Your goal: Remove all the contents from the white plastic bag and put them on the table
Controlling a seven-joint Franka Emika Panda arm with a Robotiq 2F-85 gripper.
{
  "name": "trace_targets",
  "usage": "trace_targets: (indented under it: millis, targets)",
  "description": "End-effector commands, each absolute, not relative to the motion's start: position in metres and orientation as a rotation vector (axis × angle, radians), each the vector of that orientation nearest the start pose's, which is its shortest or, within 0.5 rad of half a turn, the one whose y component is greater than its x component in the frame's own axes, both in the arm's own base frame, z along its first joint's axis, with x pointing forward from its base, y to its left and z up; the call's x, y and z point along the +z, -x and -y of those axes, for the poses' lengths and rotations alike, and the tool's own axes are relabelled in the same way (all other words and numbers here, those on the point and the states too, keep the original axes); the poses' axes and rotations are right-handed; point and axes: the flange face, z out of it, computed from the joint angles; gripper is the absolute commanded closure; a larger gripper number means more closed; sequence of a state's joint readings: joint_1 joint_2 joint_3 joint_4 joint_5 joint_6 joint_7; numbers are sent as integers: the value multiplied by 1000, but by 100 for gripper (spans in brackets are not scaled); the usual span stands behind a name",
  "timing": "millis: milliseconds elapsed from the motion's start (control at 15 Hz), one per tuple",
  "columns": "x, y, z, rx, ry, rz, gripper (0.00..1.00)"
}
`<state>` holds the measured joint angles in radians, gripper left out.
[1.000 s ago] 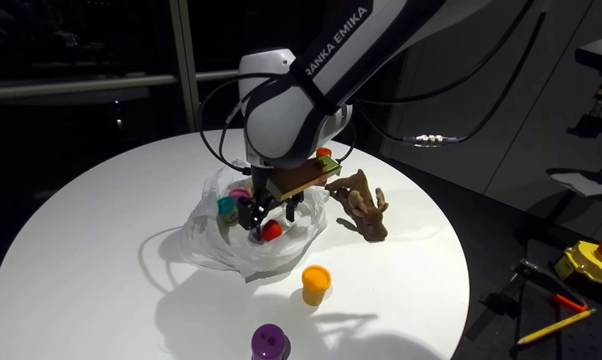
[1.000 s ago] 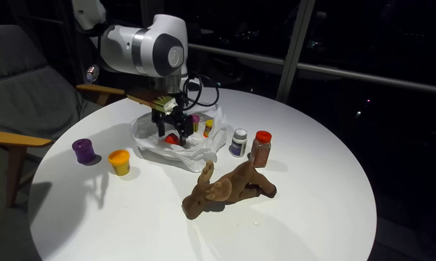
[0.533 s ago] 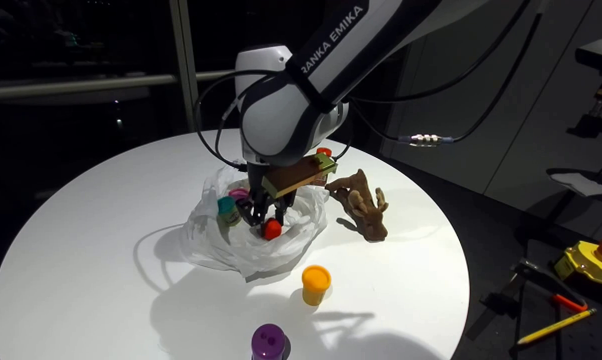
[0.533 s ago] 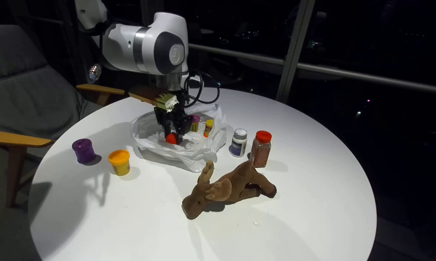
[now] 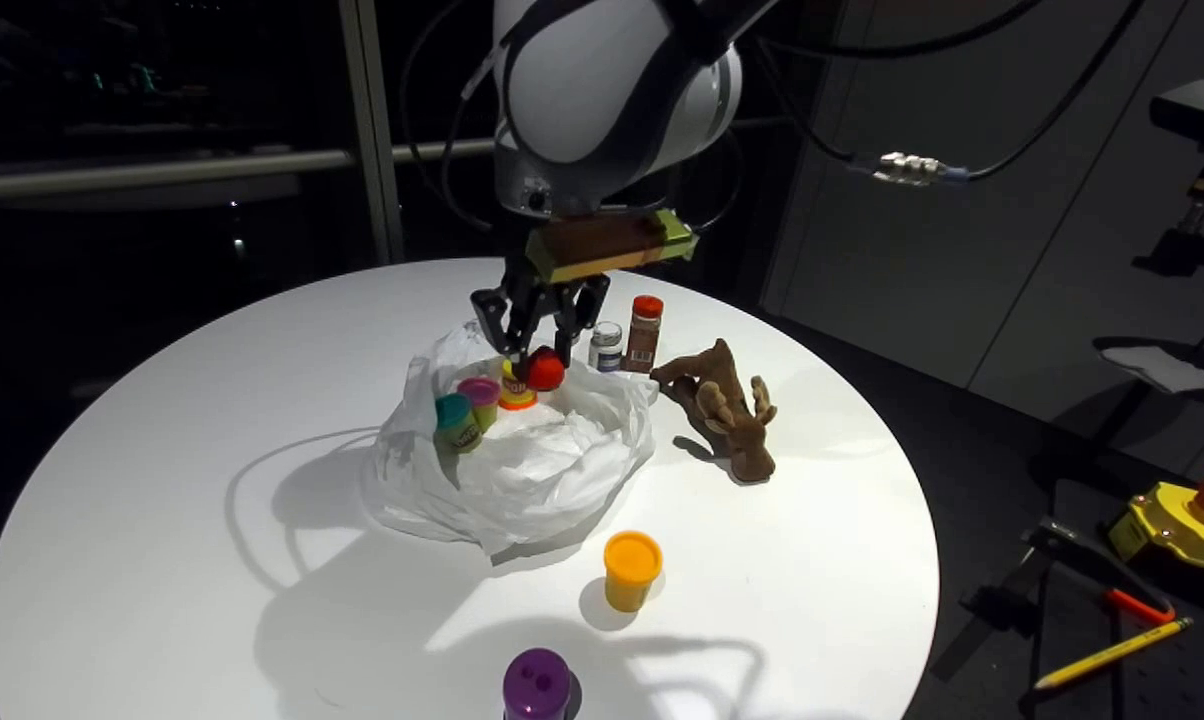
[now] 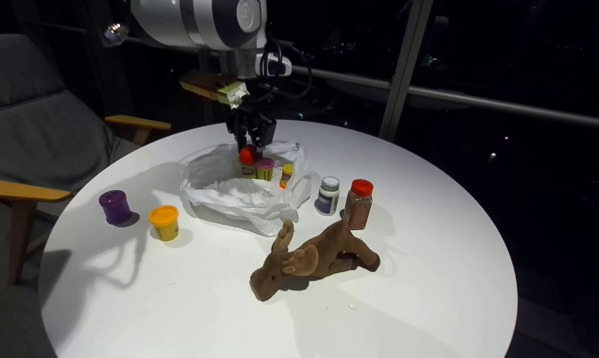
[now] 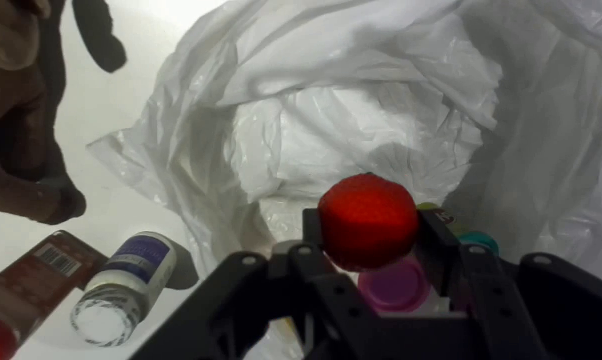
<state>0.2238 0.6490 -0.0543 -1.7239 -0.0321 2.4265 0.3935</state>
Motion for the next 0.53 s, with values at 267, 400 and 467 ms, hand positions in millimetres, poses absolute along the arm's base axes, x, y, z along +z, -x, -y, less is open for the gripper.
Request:
trace_targets:
  millis: [267, 400, 467]
  targets:
    - [251, -566, -74, -43, 3160, -452, 76]
    - [237, -552, -65, -46, 3155, -457, 76]
    - [230, -546, -63, -37, 3147, -455, 76]
